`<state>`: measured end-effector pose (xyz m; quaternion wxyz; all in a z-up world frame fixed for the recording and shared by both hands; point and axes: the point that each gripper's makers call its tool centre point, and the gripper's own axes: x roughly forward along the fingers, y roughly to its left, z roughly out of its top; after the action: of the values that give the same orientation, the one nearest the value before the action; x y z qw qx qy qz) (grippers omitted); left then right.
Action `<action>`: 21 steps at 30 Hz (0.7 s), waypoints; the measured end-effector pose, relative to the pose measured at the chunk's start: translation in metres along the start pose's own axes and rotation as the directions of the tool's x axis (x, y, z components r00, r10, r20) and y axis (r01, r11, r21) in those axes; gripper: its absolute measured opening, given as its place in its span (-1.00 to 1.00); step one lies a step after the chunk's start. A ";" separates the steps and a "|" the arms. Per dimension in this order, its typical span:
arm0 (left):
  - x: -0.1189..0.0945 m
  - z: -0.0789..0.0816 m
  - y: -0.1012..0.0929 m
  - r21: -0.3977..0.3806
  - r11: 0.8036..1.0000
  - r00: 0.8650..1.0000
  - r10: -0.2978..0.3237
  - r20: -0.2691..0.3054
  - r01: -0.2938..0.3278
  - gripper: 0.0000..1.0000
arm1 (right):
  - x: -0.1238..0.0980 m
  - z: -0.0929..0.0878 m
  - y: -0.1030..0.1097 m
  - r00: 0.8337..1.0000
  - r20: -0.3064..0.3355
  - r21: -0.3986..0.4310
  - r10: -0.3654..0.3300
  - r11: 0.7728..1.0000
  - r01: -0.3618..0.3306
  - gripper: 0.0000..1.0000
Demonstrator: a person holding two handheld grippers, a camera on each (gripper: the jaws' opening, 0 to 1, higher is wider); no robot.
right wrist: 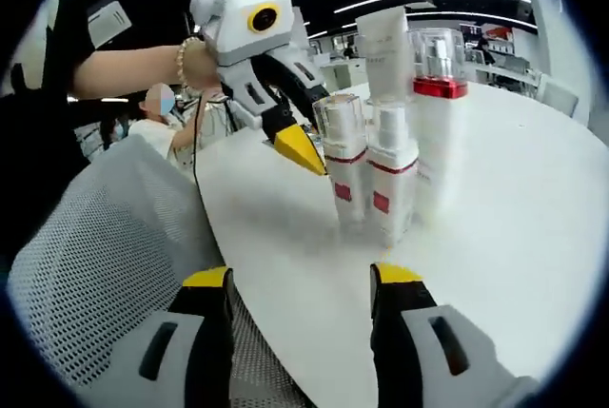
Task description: Arrange the skincare products in the storage area until every visible bottle or jar stands upright without overlapping.
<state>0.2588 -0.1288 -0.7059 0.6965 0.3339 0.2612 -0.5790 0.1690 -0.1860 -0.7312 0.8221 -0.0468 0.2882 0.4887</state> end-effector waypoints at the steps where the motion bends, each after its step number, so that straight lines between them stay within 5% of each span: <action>1: 0.003 0.008 0.000 -0.009 1.000 0.999 -0.024 0.047 0.025 -0.96 | -0.003 0.000 -0.003 1.000 0.007 0.013 -0.012 1.000 0.012 0.14; 3: 0.003 0.013 0.001 -0.058 0.997 0.996 -0.038 0.077 0.043 -0.96 | -0.007 0.002 -0.006 1.000 0.014 0.016 -0.027 1.000 0.026 0.16; 12: 0.006 0.007 -0.006 -0.036 0.998 0.997 -0.053 0.057 0.055 -0.93 | -0.001 0.004 -0.016 0.999 0.006 0.017 -0.044 0.999 0.044 0.18; 21: 0.003 -0.008 -0.024 -0.107 0.993 0.999 -0.044 0.026 0.047 -0.62 | 0.008 0.015 -0.006 1.000 0.008 -0.005 -0.011 1.000 0.011 0.14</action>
<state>0.2364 -0.1268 -0.7172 0.7032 0.2829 0.2911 -0.5837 0.1832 -0.1774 -0.7241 0.8259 -0.0484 0.2834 0.4851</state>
